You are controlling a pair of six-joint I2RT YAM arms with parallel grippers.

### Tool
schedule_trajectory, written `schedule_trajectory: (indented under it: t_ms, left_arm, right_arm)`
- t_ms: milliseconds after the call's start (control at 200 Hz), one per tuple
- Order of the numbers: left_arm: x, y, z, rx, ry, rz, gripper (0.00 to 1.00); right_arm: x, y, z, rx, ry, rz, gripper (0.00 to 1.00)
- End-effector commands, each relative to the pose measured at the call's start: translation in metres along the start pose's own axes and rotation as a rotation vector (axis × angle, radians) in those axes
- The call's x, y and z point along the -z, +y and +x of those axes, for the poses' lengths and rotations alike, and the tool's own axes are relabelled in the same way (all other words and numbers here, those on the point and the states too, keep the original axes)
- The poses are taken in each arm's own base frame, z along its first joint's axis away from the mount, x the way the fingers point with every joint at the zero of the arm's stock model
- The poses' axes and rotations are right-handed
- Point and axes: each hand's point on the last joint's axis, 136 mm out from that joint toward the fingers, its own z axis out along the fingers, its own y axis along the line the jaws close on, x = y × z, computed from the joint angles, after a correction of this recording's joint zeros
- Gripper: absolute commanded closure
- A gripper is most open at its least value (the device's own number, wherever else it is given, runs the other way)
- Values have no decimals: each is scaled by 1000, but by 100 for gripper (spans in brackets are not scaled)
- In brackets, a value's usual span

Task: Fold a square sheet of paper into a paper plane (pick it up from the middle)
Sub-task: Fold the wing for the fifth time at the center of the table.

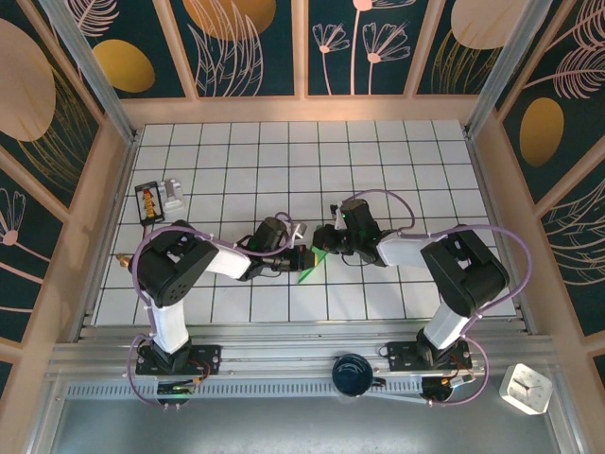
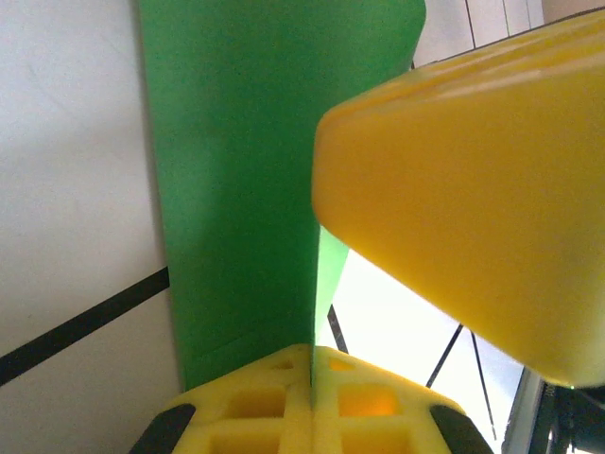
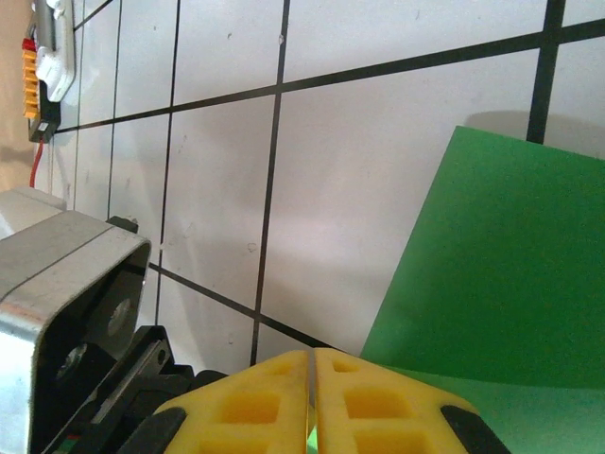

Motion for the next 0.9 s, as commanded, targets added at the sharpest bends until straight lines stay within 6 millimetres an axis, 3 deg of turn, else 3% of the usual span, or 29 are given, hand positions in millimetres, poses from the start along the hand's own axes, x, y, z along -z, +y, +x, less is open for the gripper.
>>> schedule_trajectory:
  t_ms: [0, 295, 601, 896]
  left_arm:
    - [-1, 70, 63, 124, 177, -233, 100]
    - [-1, 75, 65, 131, 179, -250, 100]
    - [-1, 77, 68, 129, 188, -259, 99]
    - [1, 77, 67, 131, 184, -264, 94]
  right_arm:
    - [-5, -15, -5, 18, -1, 60, 90]
    - [-6, -48, 12, -25, 47, 165, 92]
    - [-1, -64, 22, -33, 60, 220, 93]
    - [0, -66, 23, -26, 61, 222, 93]
